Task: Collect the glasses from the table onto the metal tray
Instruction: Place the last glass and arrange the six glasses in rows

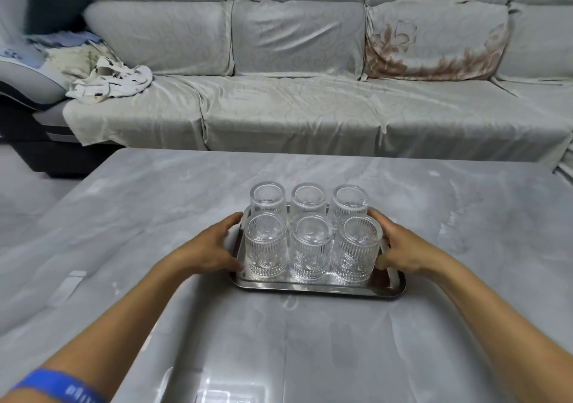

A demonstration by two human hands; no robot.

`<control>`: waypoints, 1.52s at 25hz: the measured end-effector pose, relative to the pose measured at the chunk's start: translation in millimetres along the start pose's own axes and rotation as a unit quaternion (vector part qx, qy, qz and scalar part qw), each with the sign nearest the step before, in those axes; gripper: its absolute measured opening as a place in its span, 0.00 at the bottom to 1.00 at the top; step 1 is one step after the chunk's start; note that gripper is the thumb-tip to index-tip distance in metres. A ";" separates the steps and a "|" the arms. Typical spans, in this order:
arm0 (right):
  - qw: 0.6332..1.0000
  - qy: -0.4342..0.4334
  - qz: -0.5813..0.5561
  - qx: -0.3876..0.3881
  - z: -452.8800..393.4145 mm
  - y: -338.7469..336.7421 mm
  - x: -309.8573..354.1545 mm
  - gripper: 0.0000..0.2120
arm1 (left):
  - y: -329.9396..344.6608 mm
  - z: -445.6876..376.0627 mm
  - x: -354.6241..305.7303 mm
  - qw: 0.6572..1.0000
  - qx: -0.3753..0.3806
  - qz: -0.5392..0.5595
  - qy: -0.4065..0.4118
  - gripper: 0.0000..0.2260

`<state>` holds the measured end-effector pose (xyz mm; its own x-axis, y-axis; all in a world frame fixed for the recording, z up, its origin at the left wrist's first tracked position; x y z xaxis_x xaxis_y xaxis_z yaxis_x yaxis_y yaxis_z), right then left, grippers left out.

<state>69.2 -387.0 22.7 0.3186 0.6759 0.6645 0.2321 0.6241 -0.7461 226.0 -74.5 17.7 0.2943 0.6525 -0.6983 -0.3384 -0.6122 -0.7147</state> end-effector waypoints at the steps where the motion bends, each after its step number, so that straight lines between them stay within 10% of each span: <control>1: 1.000 -0.004 0.006 0.018 -4.3 -0.1 0.9 0.52 | 2.1 -7.1 -3.4 0.999 0.034 -0.019 0.024 0.49; 13: 1.000 -0.003 -0.012 0.024 -9.4 -0.6 -1.5 0.51 | 4.7 -23.4 0.0 0.996 0.065 -0.008 0.059 0.48; 19: 0.965 0.148 0.048 -0.213 48.1 -6.7 -47.0 0.03 | 1.3 27.5 33.1 0.981 -0.136 0.039 -0.136 0.12; 21: 0.958 0.213 -0.056 -0.186 56.7 3.7 -55.4 0.09 | 11.4 37.9 27.6 0.974 -0.122 0.086 -0.171 0.01; 38: 0.940 0.224 -0.118 -0.227 62.2 11.5 -61.3 0.10 | 18.4 52.5 16.5 0.950 -0.151 0.198 -0.187 0.05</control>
<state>-4.8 -396.9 -23.9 0.5404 0.2428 0.8056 0.6810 0.4361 -0.5883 177.6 -51.5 -4.9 -0.1608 0.4233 -0.8916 -0.0679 -0.9060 -0.4178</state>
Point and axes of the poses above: each hand's wrist, its own z-axis away from the middle knuckle, its own y-axis out of the palm, x = y × z, the point moved 5 cm from there along -z, towards the middle knuckle, and after that the axes turned 15 degrees about -x, right-handed, at the moved point
